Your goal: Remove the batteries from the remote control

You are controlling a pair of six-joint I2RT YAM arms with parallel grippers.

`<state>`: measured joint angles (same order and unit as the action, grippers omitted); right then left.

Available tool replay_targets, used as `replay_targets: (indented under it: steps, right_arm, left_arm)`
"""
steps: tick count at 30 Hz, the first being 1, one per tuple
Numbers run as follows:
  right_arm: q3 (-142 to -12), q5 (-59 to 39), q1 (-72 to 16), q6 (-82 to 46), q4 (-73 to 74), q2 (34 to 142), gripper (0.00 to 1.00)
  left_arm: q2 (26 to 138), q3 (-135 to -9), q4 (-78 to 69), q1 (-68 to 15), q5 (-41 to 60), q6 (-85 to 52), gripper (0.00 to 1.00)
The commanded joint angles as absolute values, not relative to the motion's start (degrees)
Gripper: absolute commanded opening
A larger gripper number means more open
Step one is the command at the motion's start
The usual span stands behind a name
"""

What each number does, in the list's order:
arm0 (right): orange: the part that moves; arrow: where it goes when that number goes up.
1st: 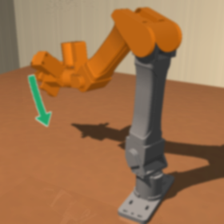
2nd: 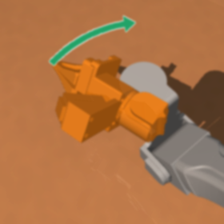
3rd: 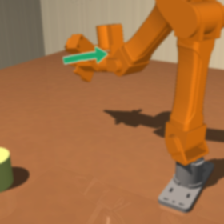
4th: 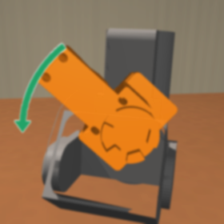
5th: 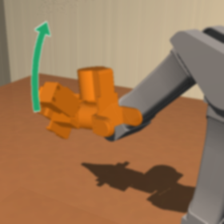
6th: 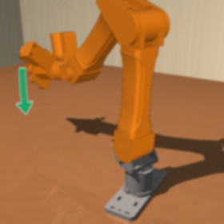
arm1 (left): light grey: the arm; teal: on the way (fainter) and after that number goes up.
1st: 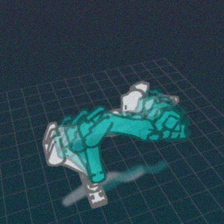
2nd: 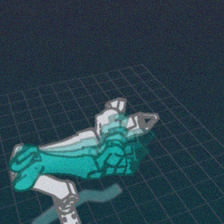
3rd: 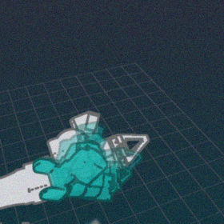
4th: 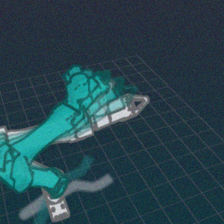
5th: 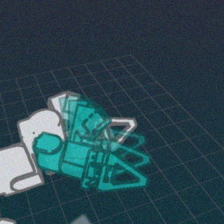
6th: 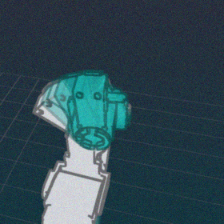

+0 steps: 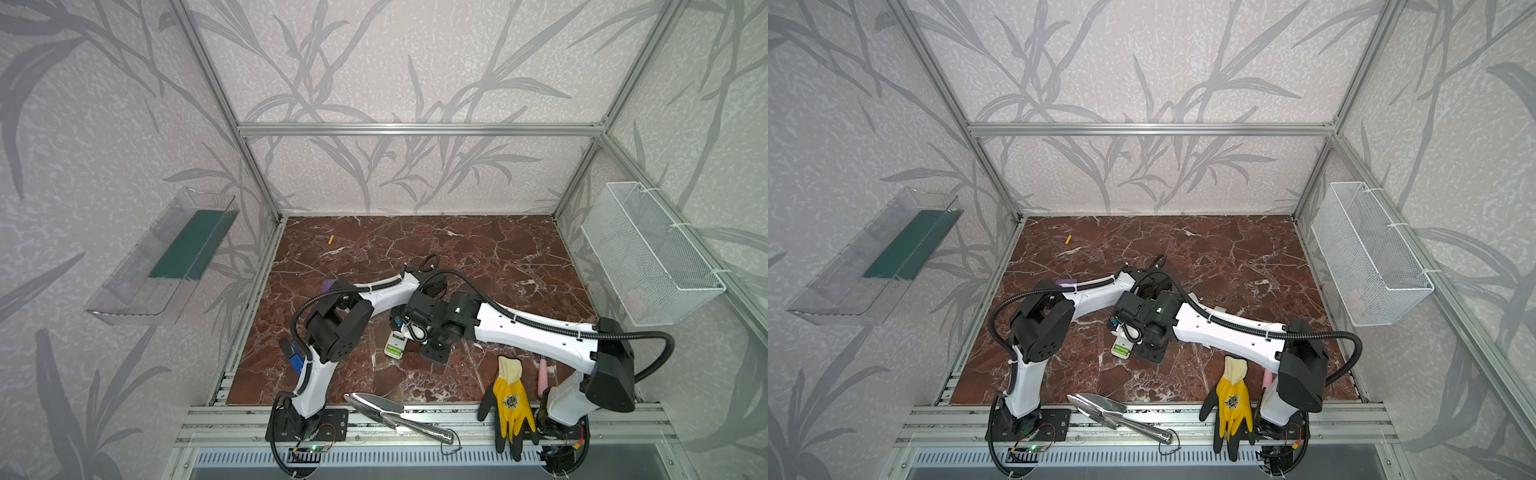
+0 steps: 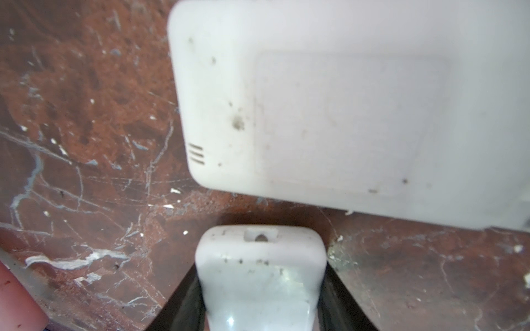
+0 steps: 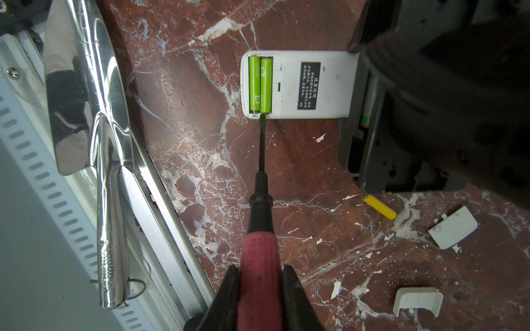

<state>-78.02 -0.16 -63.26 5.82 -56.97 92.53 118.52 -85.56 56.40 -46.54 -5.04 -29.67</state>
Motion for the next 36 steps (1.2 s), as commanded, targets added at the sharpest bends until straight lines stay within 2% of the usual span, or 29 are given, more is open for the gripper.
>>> replay_targets:
  steps: [1,36]
  right_arm:
    - [-79.6,0.0,-62.0,5.2,-55.9,92.4,0.00]
    - [-81.6,0.6,-62.0,4.6,-57.9,95.4,0.00]
  left_arm:
    - [121.6,-85.2,57.8,-47.4,-9.0,-30.8,0.00]
    - [122.7,-85.2,57.6,-47.7,-9.2,-30.8,0.00]
